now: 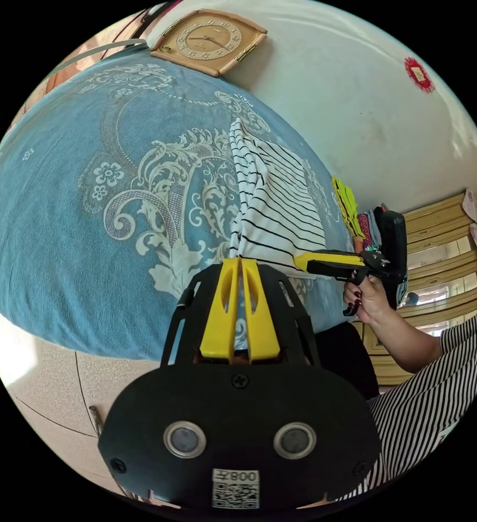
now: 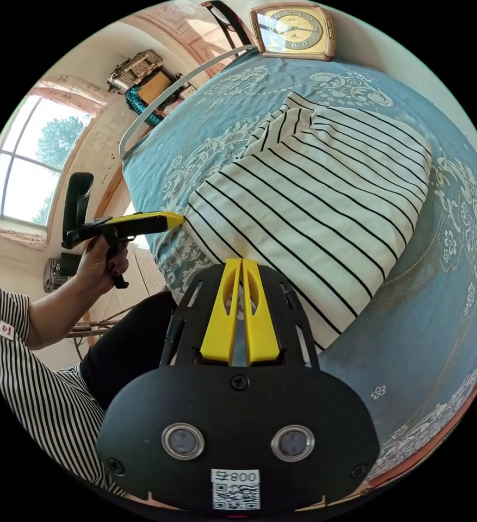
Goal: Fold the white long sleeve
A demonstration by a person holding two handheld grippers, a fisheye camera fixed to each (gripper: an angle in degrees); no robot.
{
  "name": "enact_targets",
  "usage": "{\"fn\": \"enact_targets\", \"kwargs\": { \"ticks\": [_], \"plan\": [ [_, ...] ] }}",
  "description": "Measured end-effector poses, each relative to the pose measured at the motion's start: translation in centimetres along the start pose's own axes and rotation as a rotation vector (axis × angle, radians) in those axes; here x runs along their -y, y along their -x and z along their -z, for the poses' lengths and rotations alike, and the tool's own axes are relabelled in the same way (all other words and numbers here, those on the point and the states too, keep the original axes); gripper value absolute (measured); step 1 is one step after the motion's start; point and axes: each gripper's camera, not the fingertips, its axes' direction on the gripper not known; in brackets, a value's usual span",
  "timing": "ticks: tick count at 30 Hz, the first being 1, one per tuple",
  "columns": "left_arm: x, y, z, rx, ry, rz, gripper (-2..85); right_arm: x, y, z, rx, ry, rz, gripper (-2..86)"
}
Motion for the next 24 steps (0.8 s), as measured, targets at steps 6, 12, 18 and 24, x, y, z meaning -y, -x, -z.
{"fn": "enact_targets", "kwargs": {
  "ticks": [6,12,18,24],
  "plan": [
    [0.0,-4.9,2.6,0.020,-0.151,-0.007,0.2,-2.7,1.4,-0.3,-0.041,0.001,0.018,0.2],
    [2.4,-9.6,-2.0,0.042,-0.017,-0.064,0.2,-6.5,0.9,0.1,0.038,-0.014,-0.027,0.2],
    [2.4,-11.7,-3.0,0.061,0.001,-0.023,0.2,-12.9,-2.5,3.9,0.011,-0.135,-0.131,0.1],
    [3.7,-14.8,-6.5,0.053,0.086,-0.038,0.2,-17.0,-7.1,0.7,0.051,-0.068,-0.241,0.1]
  ]
}}
